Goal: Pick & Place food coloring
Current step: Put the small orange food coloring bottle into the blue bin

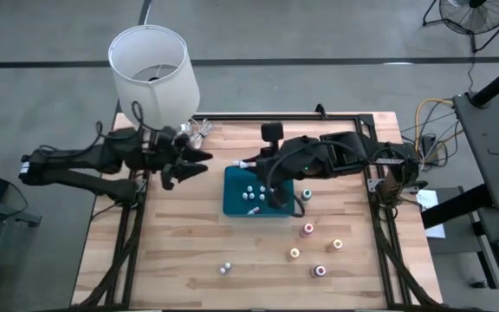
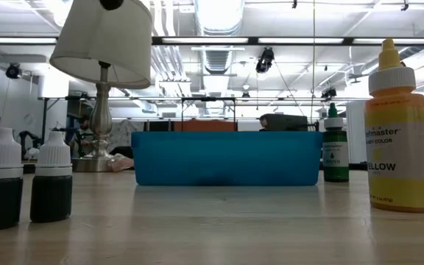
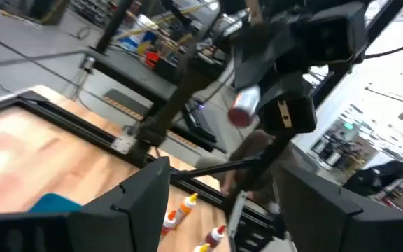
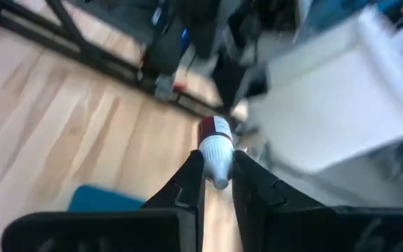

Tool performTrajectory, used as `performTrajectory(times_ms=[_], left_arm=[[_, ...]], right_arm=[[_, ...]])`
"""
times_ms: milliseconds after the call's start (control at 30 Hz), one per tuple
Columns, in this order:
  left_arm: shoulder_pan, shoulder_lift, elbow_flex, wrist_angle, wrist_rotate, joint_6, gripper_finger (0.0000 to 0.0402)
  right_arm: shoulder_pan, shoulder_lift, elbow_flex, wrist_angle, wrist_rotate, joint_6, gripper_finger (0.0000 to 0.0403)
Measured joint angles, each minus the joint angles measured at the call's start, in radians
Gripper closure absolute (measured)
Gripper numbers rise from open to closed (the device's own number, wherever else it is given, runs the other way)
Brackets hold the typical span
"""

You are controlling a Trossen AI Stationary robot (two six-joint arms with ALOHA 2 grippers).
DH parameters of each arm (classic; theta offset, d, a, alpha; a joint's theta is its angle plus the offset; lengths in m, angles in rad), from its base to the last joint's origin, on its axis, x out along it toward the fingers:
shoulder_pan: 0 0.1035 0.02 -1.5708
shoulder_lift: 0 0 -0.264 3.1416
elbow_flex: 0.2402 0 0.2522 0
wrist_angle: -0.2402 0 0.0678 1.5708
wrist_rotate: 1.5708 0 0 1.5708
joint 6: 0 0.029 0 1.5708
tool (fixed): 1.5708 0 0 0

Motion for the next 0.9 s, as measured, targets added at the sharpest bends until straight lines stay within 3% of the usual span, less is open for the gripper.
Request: performTrajectory(times_ms=[233, 433, 667, 900], left_arm=[[0.0, -0.114, -0.065, -0.016, -0.065, 0.002, 0.0177], [0.0, -0.14, -0.113, -0.022, -0.073, -0.004, 0.0177], [0.0, -0.135, -0.148, -0.014, -0.073, -0.026, 0.0177], [0.0, -0.135, -0.162, -0.008, -0.073, -0.029, 0.0177]], right_arm=[[-0.03, 0.002, -0.018, -0.192, -0.094, 0.26, 0.0364], [-0.067, 0.002, -0.09, -0.277, -0.15, 0.423, 0.0364], [-0.131, 0.002, -0.249, -0.313, -0.313, 0.596, 0.0364], [-0.162, 0.002, -0.472, -0.272, -0.403, 0.665, 0.0364]])
